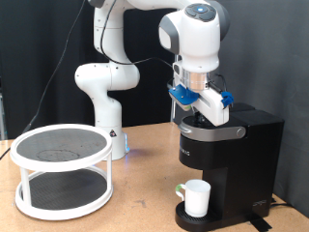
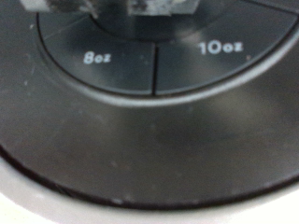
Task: Make a cup of coffee with the keurig machine
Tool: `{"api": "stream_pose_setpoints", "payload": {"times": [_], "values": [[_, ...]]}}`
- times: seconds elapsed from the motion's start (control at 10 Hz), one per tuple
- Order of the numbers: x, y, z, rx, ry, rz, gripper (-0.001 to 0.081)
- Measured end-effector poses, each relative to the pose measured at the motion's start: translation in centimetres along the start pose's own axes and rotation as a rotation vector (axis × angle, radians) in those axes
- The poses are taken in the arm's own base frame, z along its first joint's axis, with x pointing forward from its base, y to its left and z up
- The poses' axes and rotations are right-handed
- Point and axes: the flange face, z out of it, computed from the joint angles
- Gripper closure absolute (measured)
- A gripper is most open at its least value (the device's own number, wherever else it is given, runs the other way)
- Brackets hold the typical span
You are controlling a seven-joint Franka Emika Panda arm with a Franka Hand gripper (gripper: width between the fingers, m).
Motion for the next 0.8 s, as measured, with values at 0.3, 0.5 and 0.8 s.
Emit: {"api": "stream_pose_setpoints", "payload": {"times": [0.3, 0.5, 0.8], "values": [[-0.01, -0.04, -0.05, 0.0, -0.003, 0.001, 0.0806], [-0.09, 0.03, -0.09, -0.008, -0.02, -0.039, 0.0806], [-0.03, 0.65, -0.24, -0.029, -0.066, -0.136, 0.0806]]}}
